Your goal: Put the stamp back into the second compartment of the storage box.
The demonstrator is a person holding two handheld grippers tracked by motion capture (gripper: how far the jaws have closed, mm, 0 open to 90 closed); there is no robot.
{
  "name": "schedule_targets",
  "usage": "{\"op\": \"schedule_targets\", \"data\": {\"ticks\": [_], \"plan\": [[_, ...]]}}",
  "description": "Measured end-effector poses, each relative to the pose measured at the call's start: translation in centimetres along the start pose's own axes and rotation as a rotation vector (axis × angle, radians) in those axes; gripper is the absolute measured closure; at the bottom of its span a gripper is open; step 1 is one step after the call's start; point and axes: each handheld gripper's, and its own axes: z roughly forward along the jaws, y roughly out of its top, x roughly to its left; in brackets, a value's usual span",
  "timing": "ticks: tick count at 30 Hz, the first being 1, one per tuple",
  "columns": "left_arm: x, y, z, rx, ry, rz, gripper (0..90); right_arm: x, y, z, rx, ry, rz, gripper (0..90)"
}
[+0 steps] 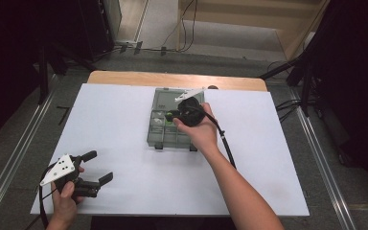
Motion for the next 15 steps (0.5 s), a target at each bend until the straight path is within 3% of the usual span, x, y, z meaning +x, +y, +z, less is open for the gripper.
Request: {"op": "schedule_targets", "data": {"ticks": [15], "plan": [[0.0,0.0,0.0,0.000,-0.003,0.003,0.0,-1.3,-0.4,1.8,0.020,-0.041,0.024,70.7]]}}
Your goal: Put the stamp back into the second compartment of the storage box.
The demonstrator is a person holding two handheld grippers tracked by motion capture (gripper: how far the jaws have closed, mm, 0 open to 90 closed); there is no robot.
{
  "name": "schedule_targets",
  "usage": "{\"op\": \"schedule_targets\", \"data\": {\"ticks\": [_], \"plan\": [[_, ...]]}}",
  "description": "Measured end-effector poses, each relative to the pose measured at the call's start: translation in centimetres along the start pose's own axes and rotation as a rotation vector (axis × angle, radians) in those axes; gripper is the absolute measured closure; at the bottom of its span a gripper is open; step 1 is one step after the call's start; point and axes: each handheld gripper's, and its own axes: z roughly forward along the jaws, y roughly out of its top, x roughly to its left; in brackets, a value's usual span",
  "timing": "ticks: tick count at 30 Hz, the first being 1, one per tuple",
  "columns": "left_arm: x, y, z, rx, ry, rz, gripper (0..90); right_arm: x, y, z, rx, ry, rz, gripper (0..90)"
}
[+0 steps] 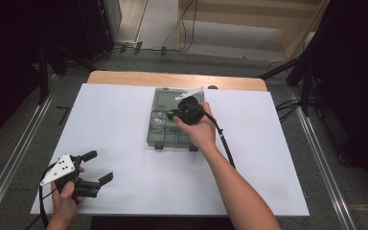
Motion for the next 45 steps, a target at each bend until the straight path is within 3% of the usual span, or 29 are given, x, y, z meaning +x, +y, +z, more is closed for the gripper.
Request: {"op": "schedule_targets", "data": {"ticks": [19,38,45], "plan": [[0.0,0.0,0.0,0.007,-0.003,0.004,0.0,-0.3,-0.7,2.4,0.039,-0.049,0.029,70.7],[-0.1,0.1,0.0,0.010,-0.002,0.004,0.0,-0.2,-1.1,3.7,0.084,-0.078,-0.002,70.3],[0.0,0.0,0.1,0.004,-0.004,0.003,0.0,-0.2,-1.0,3.3,0.074,-0.080,-0.003,59.3]]}}
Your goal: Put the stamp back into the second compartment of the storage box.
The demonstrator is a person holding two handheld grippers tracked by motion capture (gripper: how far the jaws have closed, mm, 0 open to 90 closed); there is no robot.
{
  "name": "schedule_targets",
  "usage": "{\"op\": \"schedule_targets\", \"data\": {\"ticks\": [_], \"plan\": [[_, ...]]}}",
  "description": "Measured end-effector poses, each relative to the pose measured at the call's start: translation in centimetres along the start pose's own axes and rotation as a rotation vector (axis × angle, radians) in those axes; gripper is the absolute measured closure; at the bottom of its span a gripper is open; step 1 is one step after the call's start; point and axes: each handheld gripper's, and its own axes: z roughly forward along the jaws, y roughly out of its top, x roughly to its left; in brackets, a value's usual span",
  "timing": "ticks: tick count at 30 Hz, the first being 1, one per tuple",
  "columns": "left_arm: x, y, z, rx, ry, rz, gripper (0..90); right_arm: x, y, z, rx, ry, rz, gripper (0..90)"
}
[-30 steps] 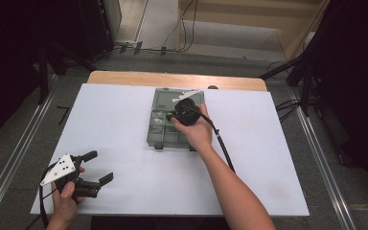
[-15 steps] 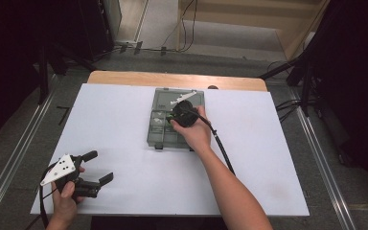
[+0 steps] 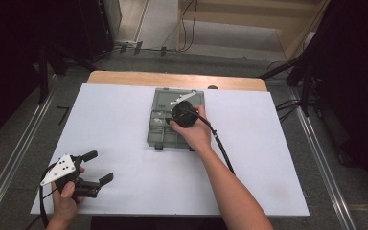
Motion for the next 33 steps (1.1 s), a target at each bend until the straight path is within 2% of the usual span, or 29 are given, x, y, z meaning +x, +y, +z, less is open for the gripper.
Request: {"op": "schedule_targets", "data": {"ticks": [4,8,13,18,21,22,23,24,27,33], "plan": [[0.0,0.0,0.0,0.005,0.001,0.003,0.0,-0.1,-0.1,-0.6,-0.021,-0.002,-0.003,53.2],[0.1,0.0,0.0,-0.001,-0.001,0.001,0.0,-0.2,-0.2,-1.2,-0.035,-0.009,0.005,42.9],[0.1,0.0,0.0,-0.002,0.002,-0.005,0.0,-0.5,-0.5,-1.9,-0.054,0.019,0.013,33.3],[0.1,0.0,0.0,-0.001,0.003,-0.003,0.0,-0.6,-0.9,-2.6,-0.083,0.021,0.027,11.4],[0.1,0.0,0.0,-0.002,0.005,-0.005,0.0,-0.6,-1.2,-3.1,-0.103,-0.009,0.028,9.0],[0.1,0.0,0.0,-0.002,0.005,-0.006,0.0,-0.6,-1.3,-3.2,-0.113,-0.014,0.034,4.9],[0.1,0.0,0.0,-0.001,0.005,-0.005,0.0,-0.7,-1.4,-3.4,-0.117,0.007,0.039,0.0],[0.1,0.0,0.0,-0.001,0.007,-0.005,0.0,-0.8,-1.5,-3.6,-0.129,0.032,0.042,0.0],[0.1,0.0,0.1,-0.004,0.006,-0.005,0.0,-0.8,-1.8,-4.0,-0.142,0.042,0.049,0.0],[0.1,0.1,0.1,0.002,0.010,0.003,0.0,-1.2,-2.4,-4.6,-0.164,0.028,0.055,0.0]]}}
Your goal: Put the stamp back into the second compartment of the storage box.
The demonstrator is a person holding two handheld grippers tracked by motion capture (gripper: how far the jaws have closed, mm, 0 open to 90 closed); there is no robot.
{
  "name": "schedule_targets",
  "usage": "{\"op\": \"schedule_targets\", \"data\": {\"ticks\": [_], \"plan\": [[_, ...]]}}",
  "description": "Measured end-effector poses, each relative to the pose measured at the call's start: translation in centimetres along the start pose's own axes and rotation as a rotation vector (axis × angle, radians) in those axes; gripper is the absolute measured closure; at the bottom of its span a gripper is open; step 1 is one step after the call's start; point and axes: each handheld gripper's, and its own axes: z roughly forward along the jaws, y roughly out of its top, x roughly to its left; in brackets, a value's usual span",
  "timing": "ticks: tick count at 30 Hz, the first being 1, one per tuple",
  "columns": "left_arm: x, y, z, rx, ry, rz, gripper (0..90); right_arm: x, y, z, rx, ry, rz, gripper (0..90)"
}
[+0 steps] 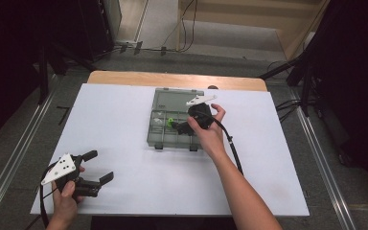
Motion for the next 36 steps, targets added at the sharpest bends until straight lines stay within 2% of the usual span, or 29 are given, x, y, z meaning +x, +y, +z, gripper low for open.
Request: {"op": "schedule_targets", "data": {"ticks": [7,12,15,19,20,22,24,29,36], "plan": [[0.2,0.1,-0.1,-0.001,0.001,-0.017,0.0,-0.5,-0.7,-0.7,-0.018,0.028,0.007,0.0],[0.1,0.3,0.3,0.013,0.007,-0.002,0.0,-0.6,-1.1,-1.2,-0.020,0.033,0.011,0.0],[0.1,0.5,0.6,0.017,0.002,0.001,0.0,-0.7,-1.4,-1.3,-0.024,0.052,0.026,0.0],[-0.1,0.7,0.9,0.023,0.004,-0.002,0.0,-0.7,-1.8,-1.7,-0.031,0.038,0.013,0.0],[-0.1,0.8,0.9,0.033,0.012,0.017,0.0,-0.7,-2.0,-1.8,-0.030,0.038,0.013,0.0],[-0.2,1.1,1.2,0.041,0.028,0.028,0.0,-0.9,-2.1,-2.1,-0.039,0.039,0.002,0.0],[-0.2,1.3,1.3,0.041,0.025,0.022,0.0,-1.1,-2.3,-2.3,-0.042,0.052,0.005,0.0],[-0.5,1.8,1.9,0.052,0.020,0.023,0.0,-1.5,-2.8,-3.1,-0.061,0.046,0.003,0.0],[-1.5,3.0,3.0,0.075,0.016,0.064,0.0,-2.2,-3.4,-4.0,-0.101,0.028,0.018,0.0]]}}
